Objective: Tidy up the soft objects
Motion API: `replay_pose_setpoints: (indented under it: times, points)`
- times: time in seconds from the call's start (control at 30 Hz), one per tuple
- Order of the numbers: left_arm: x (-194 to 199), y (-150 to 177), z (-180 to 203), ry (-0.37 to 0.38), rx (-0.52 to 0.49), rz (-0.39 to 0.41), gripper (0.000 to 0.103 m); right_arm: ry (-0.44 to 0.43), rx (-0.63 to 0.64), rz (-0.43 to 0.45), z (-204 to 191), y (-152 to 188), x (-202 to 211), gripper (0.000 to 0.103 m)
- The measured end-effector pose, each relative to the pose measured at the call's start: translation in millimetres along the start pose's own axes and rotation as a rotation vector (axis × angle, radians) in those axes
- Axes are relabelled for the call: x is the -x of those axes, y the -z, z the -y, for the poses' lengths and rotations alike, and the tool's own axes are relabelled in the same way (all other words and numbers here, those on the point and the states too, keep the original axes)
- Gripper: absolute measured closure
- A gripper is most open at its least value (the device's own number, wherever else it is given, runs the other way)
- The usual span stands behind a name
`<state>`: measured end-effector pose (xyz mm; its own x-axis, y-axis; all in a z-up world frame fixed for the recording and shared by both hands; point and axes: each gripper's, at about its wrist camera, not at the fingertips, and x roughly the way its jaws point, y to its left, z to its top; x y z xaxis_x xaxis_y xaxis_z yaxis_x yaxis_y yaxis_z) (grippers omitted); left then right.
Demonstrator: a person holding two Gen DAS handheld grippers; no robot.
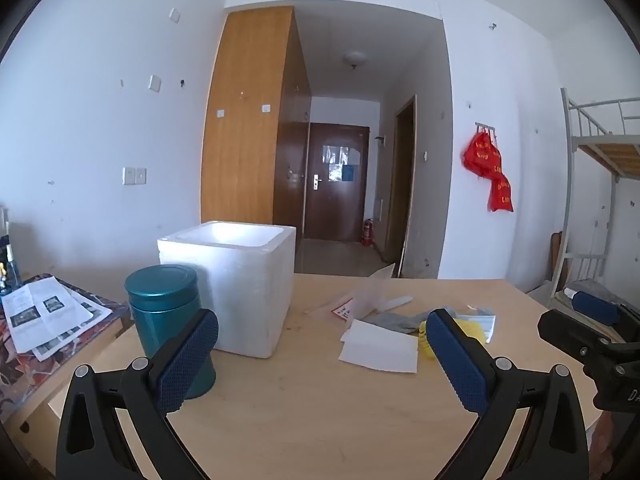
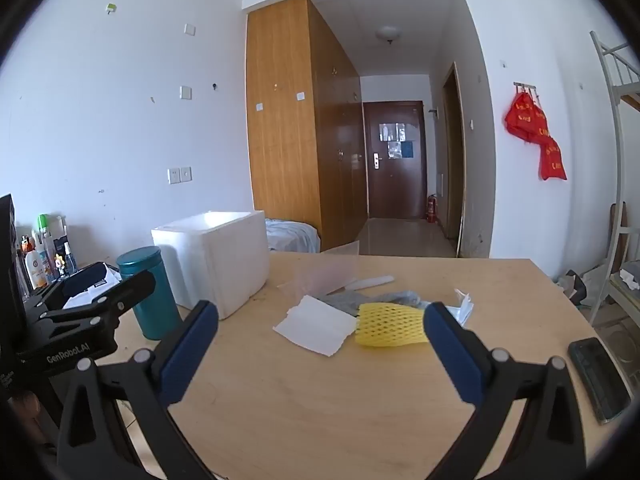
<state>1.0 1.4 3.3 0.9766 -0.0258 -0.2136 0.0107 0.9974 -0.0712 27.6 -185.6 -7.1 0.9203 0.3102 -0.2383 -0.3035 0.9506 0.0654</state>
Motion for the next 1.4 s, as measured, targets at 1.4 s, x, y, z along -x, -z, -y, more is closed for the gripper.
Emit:
replay_pose_setpoints:
  times: [1.4]
  points:
    - [-13.2, -1.8, 0.7, -0.001, -0.008, -0.034, 0.0, -0.005, 0.011, -0.033, -1.5, -4.2, -18.1, 0.0]
